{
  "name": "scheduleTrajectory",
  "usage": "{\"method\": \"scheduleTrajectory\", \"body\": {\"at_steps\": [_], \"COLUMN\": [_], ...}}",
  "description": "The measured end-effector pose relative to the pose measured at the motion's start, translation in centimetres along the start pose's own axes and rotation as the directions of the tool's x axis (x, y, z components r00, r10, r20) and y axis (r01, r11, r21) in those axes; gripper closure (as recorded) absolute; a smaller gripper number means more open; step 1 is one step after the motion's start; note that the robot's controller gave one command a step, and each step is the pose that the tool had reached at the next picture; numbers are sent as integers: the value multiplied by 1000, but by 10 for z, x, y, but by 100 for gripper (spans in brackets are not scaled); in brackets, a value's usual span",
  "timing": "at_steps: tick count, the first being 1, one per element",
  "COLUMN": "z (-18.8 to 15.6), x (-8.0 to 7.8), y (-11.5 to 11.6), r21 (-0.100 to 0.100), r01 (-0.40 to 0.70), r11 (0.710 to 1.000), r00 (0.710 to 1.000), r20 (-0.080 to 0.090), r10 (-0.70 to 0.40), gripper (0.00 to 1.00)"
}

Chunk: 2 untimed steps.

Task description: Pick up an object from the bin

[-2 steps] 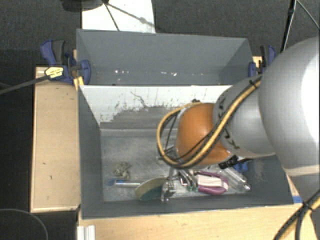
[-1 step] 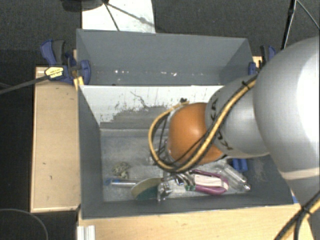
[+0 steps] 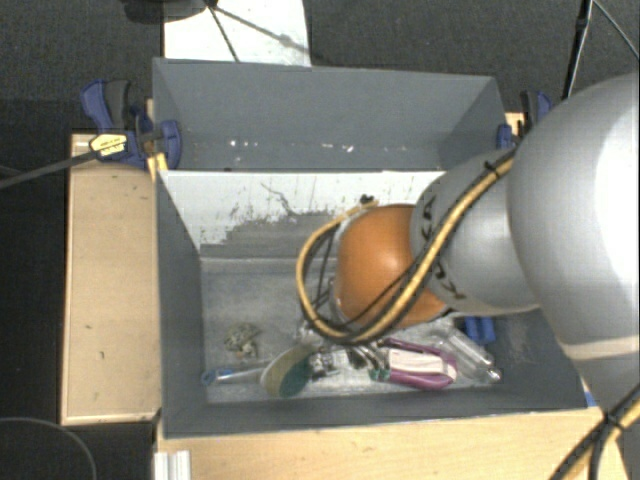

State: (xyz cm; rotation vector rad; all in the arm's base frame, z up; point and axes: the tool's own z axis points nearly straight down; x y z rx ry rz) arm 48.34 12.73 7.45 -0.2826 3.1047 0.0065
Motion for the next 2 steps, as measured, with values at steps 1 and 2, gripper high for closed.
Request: {"method": "scheduleTrajectory", "body": {"at_steps": [1, 2], "z": [-89, -146], "x": [-2, -3], "y": [-36, -33], "r21": [-3, -3], "r01": [282, 259], "r11": [959, 966], "r00": [959, 966], "r20": [-18, -15], "r10": [-282, -259], "gripper": [100, 100]}}
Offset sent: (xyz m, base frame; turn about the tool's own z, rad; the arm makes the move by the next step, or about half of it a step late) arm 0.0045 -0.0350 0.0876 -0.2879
